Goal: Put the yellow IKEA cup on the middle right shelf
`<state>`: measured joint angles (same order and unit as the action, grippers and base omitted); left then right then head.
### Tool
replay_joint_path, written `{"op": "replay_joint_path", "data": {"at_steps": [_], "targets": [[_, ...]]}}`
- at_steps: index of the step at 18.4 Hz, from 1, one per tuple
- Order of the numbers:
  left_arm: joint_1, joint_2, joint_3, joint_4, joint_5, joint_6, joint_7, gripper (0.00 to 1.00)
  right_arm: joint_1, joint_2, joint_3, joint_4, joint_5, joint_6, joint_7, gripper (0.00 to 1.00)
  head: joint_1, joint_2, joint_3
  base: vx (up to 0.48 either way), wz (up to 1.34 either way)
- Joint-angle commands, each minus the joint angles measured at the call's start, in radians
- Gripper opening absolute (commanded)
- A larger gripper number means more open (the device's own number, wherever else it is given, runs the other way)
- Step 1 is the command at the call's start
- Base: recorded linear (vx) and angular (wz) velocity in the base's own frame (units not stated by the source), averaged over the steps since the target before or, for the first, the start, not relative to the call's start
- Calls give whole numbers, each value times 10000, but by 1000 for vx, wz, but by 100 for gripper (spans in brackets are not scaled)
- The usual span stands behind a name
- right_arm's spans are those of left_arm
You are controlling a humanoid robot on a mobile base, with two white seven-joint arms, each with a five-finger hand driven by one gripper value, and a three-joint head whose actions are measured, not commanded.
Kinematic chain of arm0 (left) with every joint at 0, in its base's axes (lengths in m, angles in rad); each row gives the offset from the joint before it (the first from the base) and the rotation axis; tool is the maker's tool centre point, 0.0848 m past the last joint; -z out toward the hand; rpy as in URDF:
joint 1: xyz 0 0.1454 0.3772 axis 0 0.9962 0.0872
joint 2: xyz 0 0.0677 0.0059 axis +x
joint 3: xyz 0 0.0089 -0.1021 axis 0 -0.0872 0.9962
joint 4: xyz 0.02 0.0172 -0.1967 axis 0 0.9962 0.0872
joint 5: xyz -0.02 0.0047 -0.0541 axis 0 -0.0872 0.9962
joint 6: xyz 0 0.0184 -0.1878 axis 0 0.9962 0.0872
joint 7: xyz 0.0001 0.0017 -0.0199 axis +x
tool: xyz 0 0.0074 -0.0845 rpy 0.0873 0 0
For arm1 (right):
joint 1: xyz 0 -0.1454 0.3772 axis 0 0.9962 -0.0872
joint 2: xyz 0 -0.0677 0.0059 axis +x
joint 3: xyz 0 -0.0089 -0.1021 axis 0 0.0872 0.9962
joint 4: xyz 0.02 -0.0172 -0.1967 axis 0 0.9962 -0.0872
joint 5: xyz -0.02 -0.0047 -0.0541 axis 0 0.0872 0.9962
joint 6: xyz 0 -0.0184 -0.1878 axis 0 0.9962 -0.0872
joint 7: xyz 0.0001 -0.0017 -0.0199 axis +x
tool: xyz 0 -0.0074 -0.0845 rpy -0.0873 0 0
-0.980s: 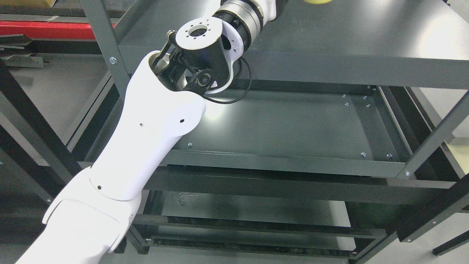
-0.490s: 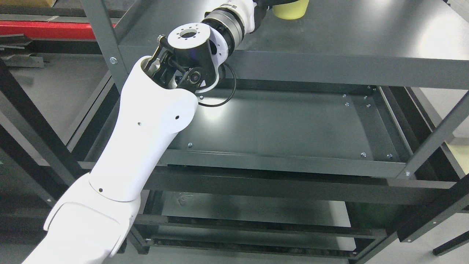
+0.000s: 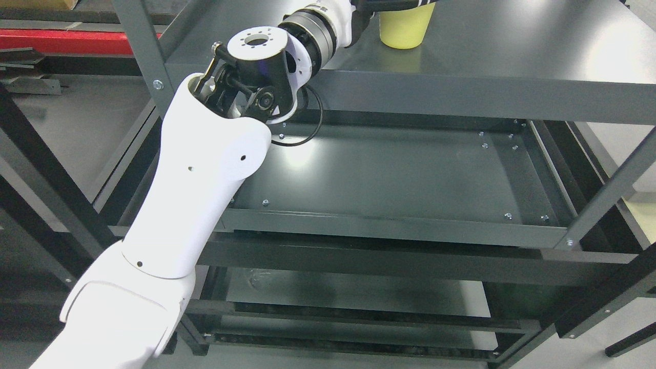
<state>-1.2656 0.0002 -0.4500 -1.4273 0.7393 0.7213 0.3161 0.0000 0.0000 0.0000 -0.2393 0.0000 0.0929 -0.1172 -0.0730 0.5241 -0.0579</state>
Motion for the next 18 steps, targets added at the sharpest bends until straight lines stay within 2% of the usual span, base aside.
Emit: {"op": "replay_joint_path", "data": {"at_steps": [1, 8, 11, 14, 18], "targets": [[-61, 172, 910, -864, -367, 242, -46, 98, 138, -175, 169, 0, -245, 7, 6, 100, 0, 0, 0, 0, 0], [-337, 172, 1815, -2169, -383, 778, -336, 98, 138, -175, 169, 0, -245, 7, 6, 99, 0, 0, 0, 0, 0], [-474, 172, 2259, -2324, -383, 779, -2066, 98, 138, -175, 169, 0, -245, 7, 6, 99, 0, 0, 0, 0, 0], [-475, 172, 2353, -2324, -383, 779, -3218, 97, 138, -175, 169, 0, -245, 7, 6, 99, 0, 0, 0, 0, 0], [-399, 227, 2368, -2324, -368, 779, -5838, 94, 138, -175, 169, 0, -245, 7, 6, 99, 0, 0, 0, 0, 0]]}}
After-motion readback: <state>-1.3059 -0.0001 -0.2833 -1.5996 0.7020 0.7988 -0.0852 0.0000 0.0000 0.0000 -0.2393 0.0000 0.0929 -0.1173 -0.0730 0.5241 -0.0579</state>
